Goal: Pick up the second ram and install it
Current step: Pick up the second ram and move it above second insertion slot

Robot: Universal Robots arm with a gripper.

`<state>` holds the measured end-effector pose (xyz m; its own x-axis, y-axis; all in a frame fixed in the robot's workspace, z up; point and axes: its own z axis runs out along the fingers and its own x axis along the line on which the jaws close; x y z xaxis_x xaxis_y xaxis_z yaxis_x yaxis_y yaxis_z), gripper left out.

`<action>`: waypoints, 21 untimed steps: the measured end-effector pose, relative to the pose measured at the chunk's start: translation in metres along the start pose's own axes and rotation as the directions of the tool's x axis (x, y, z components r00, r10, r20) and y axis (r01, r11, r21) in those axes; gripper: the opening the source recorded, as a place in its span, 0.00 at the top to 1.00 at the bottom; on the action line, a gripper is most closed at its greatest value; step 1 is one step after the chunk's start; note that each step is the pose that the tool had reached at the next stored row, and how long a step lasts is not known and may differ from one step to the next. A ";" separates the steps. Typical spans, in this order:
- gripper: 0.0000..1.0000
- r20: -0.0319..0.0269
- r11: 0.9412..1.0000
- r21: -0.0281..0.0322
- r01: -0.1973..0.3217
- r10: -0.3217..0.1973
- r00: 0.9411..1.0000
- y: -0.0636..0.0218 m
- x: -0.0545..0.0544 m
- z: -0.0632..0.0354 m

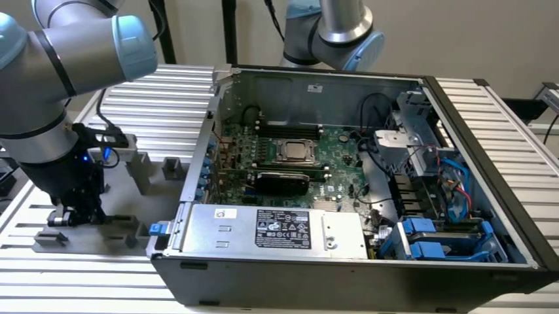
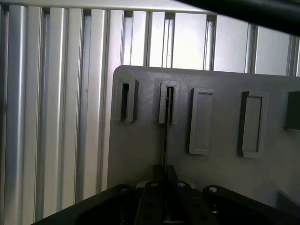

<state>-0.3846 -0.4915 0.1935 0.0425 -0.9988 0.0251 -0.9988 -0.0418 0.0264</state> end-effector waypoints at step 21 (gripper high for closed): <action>0.86 0.000 1.000 -0.001 -0.025 0.025 1.000 0.0000 0.000 -0.0039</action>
<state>-0.3845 -0.4915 0.1974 0.0180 -0.9995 0.0253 -0.9995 -0.0173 0.0266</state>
